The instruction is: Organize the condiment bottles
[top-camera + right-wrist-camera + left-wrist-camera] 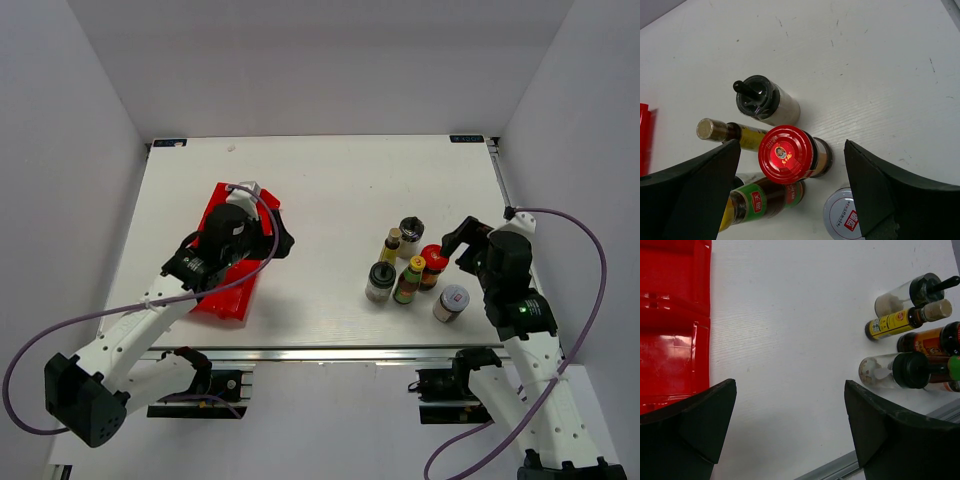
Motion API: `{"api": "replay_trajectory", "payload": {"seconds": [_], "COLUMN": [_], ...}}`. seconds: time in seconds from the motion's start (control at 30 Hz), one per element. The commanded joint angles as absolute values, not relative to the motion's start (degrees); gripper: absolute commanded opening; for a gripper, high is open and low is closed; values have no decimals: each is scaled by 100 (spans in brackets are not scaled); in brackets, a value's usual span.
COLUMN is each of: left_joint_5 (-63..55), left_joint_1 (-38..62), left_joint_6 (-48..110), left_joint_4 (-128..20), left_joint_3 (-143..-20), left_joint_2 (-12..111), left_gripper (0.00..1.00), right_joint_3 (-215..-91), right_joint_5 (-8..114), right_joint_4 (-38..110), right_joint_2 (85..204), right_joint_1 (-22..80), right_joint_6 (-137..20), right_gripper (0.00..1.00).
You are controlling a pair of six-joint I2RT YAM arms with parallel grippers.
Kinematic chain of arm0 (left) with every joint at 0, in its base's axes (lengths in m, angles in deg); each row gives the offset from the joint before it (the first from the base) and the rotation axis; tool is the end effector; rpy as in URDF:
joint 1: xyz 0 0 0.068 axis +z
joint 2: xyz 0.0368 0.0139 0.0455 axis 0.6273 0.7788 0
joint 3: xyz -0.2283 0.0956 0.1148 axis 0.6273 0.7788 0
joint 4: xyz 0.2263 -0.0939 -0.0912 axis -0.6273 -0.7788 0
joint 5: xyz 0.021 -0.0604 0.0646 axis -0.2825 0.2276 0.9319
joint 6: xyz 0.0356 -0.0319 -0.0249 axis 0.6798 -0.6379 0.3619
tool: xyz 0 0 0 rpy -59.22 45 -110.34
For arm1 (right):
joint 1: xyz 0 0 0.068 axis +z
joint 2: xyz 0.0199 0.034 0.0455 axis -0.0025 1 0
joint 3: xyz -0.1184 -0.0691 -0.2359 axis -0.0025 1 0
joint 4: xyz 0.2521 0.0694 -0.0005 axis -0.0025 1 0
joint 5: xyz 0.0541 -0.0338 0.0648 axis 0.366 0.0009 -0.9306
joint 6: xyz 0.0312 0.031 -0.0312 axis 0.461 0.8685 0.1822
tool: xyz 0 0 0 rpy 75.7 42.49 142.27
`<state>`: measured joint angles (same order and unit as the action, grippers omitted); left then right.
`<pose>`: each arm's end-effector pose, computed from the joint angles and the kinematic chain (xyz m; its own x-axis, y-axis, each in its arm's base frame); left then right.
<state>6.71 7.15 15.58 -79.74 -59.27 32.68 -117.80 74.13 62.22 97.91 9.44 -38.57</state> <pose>0.1931 -0.1172 0.3044 -0.6220 -0.1426 -0.7700 0.2374 0.9027 -0.3589 0.1410 0.0151 0.3102 -0.2856 0.3967 -0.8724 0.2132 0.9138 0.3457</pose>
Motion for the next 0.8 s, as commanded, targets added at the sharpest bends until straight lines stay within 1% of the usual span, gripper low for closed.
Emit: {"api": "replay_trajectory", "payload": {"seconds": [0.0,0.13,0.2,0.3,0.33,0.43,0.57,0.7,0.77], "left_joint_5": [421,483,552,1070,1324,1468,1134,984,1028], "left_joint_1": [660,388,177,-569,-1006,-1544,-1897,-2056,-2056], "left_joint_6": [1762,1876,1973,2305,2438,2825,3194,3441,3467], "left_joint_4": [-7821,-7497,-7443,-7136,-6865,-6172,-5606,-5193,-4948], "left_joint_3": [-5876,-5718,-5753,-5701,-5631,-5507,-5769,-6086,-6096], "left_joint_2": [3198,3118,3249,3627,3828,4180,5250,6033,6228], "left_gripper": [98,98,98,98,98,98,98,98,98], "right_joint_3": [-11858,-11648,-11673,-11805,-11822,-11822,-11796,-11814,-11822], "right_joint_5": [7492,7517,7937,8343,8379,8274,8020,7852,7843], "right_joint_4": [6049,5855,6047,6338,6356,6426,6462,6479,6506], "right_joint_2": [9697,9609,9608,9635,9635,9670,9758,9802,9793], "right_joint_1": [926,935,935,926,926,926,926,926,926], "right_joint_6": [-3820,-3838,-3715,-3512,-3486,-3459,-3442,-3512,-3512], "right_gripper": [89,89,89,89,89,89,89,89,89]}}
